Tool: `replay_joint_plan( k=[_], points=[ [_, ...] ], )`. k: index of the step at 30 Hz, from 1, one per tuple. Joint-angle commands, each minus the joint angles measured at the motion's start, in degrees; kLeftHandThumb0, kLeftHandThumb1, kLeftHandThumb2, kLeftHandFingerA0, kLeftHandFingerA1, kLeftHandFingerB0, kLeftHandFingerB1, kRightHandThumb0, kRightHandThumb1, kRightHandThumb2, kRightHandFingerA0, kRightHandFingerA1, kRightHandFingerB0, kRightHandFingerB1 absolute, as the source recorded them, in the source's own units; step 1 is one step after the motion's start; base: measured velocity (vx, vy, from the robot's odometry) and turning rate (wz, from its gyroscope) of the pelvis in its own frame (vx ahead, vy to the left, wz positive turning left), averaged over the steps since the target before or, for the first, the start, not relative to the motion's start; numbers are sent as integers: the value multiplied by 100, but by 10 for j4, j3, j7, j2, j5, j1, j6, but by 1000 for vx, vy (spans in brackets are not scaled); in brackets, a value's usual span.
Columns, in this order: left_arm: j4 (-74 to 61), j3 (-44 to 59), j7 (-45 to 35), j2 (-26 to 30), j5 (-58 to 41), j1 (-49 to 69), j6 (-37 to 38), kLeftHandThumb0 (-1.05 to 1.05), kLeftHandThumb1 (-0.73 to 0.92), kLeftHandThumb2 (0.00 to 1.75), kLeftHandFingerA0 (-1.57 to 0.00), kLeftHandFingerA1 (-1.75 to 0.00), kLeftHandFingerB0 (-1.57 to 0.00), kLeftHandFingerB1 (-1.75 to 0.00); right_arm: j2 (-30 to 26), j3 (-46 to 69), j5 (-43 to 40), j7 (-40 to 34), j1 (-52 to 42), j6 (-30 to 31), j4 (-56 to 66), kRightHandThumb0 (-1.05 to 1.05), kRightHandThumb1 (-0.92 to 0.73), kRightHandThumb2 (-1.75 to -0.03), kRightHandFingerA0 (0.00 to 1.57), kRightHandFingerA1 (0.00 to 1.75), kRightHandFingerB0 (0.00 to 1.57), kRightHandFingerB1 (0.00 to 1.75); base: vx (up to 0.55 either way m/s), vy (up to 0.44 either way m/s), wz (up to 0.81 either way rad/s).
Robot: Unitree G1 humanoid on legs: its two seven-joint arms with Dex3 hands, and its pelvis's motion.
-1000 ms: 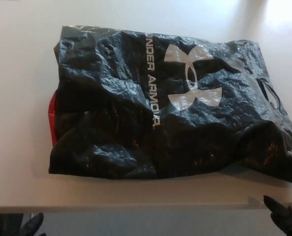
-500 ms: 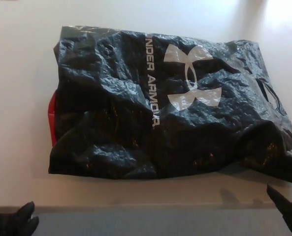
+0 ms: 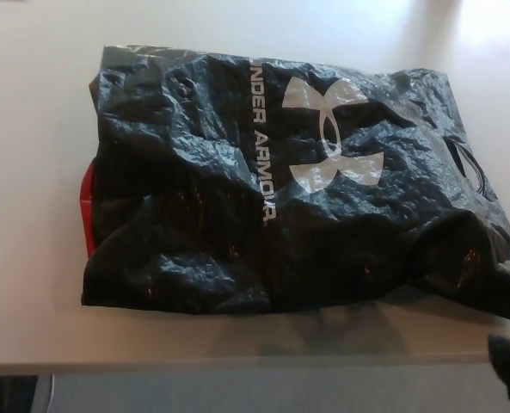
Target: A plastic bag is kept in the middle of the desk and the robot uses both its hands to grab the bag from the left and right and brings its hands close together to compress the bag
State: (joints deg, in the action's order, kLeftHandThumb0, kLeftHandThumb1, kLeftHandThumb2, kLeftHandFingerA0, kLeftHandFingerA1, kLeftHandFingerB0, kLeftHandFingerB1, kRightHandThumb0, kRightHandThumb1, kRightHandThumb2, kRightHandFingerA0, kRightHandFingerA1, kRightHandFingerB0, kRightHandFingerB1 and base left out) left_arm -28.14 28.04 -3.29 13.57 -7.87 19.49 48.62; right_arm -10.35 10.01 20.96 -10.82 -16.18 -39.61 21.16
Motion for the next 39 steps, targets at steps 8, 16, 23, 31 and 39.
replay_joint_plan(
  k=[8, 16, 23, 31, 39],
  points=[
    [115, 21, 29, 182, -47, -289, -354, -105, 86, 127, 0, -26, 0, -7, -101, 78, -38, 88, 276, 301, -6, -93, -82, -68, 0, 0, 0, 0, 0, 0, 0],
    [341, -19, 15, 178, 2, -423, -361, -95, 85, 128, -1, -21, -11, -15, -109, 69, -108, 98, 426, 322, -188, -90, -81, -68, 0, 0, 0, 0, 0, 0, 0],
    [567, -45, 2, 145, 10, -490, -350, -92, 83, 125, -2, -18, -12, -19, -90, 65, -87, 67, 519, 326, -391, -105, -76, -110, 0, 11, 0, 0, 0, 0, 0],
    [723, -49, 0, 97, -13, -532, -366, -97, 92, 129, 0, -6, -7, -9, -115, 95, -113, 81, 618, 346, -699, -99, -75, -110, 0, 16, 0, 6, 0, 0, 0],
    [787, -63, 1, 70, -6, -527, -347, -94, 92, 127, 0, -7, -11, -17, -94, 145, -174, 123, 609, 374, -813, -86, -77, -110, 0, 22, 0, 19, 0, 0, 0]
  ],
)
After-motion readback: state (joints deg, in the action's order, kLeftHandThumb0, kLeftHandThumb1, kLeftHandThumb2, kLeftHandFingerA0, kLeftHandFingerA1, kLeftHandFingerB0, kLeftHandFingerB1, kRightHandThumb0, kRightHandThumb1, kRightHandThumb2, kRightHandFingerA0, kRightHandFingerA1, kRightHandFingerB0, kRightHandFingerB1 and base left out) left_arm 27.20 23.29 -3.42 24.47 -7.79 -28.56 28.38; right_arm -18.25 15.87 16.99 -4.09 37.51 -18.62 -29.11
